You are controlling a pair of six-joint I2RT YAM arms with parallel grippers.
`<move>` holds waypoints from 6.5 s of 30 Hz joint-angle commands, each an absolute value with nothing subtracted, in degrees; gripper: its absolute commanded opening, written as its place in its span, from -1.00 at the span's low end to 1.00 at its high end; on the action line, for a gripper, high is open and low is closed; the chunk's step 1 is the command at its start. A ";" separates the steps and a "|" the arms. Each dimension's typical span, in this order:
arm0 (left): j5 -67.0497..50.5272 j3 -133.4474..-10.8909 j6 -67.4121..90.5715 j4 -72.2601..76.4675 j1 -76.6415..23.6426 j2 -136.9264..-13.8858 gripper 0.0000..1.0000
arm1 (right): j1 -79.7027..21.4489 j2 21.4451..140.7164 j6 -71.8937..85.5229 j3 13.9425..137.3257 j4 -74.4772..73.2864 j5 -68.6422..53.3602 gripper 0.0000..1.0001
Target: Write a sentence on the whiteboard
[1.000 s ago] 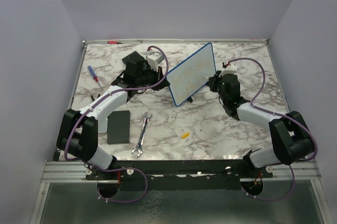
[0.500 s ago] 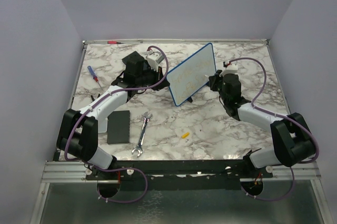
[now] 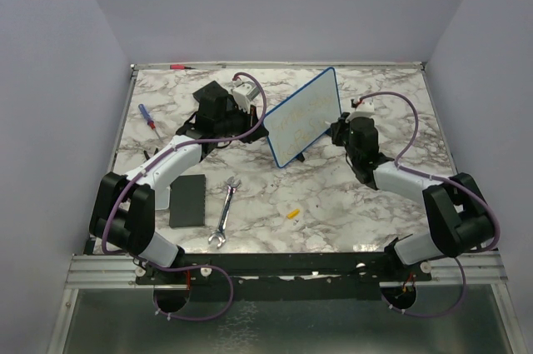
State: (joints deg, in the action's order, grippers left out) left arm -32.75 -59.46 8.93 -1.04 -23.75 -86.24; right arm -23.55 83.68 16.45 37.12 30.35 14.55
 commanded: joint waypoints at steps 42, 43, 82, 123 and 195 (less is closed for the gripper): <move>-32.08 -59.68 7.33 -4.26 -24.22 -87.04 -1.00 | -23.79 78.40 16.34 34.36 26.55 8.83 -0.98; -32.08 -59.68 7.38 -4.22 -24.20 -87.02 -1.00 | -23.74 78.63 16.40 34.36 26.54 8.72 -0.98; -32.16 -59.68 7.40 -4.30 -24.17 -86.84 -1.00 | -24.92 78.84 15.27 33.96 29.38 4.39 -0.98; -32.41 -59.76 7.43 -4.25 -24.26 -87.27 -1.00 | -20.39 77.99 14.87 40.05 31.21 9.01 -0.98; -32.17 -59.68 7.34 -4.28 -24.35 -86.86 -1.00 | -20.39 79.58 12.95 40.03 31.67 15.13 -0.98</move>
State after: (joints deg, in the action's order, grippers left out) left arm -32.73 -59.51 8.73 -1.34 -23.77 -86.26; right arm -20.53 78.04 14.44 37.63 30.30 14.28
